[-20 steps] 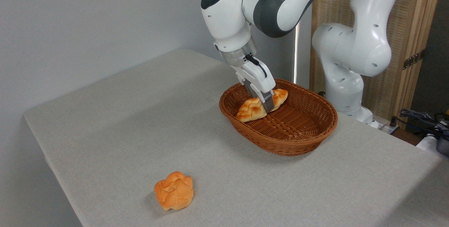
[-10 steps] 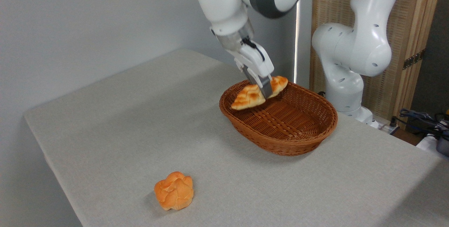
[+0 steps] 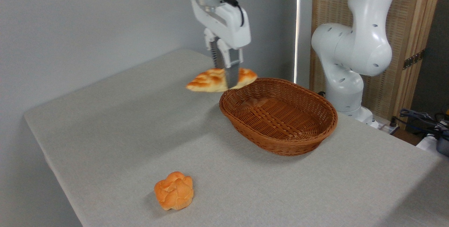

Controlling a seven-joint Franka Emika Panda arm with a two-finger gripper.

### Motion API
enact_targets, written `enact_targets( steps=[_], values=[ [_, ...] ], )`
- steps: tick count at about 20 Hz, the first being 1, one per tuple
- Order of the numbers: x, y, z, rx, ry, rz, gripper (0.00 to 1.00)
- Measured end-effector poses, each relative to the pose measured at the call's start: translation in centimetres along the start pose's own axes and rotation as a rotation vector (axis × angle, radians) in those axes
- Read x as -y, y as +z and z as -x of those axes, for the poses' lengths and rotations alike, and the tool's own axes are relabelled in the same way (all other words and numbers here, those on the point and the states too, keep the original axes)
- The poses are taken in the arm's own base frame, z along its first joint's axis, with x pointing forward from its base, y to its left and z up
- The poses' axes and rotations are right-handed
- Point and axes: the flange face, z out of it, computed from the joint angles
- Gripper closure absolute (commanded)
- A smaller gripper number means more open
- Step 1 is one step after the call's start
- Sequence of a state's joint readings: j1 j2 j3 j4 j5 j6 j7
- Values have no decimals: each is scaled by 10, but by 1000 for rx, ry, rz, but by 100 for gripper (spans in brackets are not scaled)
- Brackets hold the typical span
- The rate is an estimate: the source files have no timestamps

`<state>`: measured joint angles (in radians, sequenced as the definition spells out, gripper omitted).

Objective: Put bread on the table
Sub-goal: 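Lift the braided roll out of the basket and carry it beside the basket, then lower the braided roll onto the table and open the gripper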

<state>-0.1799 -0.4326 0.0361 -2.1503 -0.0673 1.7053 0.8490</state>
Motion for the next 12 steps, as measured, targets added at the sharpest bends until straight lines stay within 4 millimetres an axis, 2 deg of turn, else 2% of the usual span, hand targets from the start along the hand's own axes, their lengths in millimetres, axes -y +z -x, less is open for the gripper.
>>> enact_targets(
  steps=[2, 3, 5, 9, 10, 12],
  values=[
    [16, 3, -14, -32, -2, -39, 54],
    [24, 7, -20, -49, -4, -60, 49],
    [41, 17, -33, -82, -7, -102, 44],
    [59, 52, -63, -101, 11, -134, 37],
    [60, 62, -72, -97, 22, -134, 31],
    [60, 81, -89, -97, 46, -138, 14]
  ],
)
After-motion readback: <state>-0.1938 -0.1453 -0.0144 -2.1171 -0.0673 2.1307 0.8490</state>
